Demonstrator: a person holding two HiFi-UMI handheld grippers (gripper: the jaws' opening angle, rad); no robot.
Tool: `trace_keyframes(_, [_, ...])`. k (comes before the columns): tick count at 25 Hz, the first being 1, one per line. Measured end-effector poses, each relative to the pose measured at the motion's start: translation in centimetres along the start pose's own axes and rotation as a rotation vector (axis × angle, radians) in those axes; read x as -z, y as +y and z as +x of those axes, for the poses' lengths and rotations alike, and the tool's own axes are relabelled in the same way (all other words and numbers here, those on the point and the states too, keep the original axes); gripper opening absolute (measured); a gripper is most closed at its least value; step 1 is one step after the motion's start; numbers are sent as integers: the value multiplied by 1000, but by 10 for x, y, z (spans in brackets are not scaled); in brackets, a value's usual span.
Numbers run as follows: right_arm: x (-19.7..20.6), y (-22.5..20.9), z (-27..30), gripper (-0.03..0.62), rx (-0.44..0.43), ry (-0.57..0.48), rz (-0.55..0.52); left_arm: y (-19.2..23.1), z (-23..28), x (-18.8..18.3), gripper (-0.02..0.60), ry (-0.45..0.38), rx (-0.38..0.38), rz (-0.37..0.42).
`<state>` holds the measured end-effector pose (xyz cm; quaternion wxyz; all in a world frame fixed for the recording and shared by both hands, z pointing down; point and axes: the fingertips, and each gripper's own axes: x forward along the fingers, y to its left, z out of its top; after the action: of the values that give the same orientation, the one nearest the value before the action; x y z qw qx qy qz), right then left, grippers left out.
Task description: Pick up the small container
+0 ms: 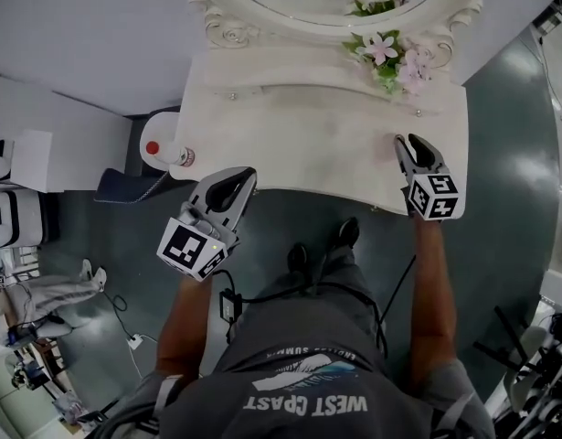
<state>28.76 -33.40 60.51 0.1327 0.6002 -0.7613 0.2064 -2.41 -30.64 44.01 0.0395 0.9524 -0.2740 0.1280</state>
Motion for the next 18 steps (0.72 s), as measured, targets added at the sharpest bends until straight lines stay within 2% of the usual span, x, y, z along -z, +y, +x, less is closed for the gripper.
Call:
trace_keyframes(8, [32, -12, 30, 209, 11, 43, 1, 0, 8, 15, 15, 41, -2, -15])
trace_keyframes(18, [59, -19, 55, 215, 18, 78, -7, -3, 13, 28, 15, 68, -3, -26])
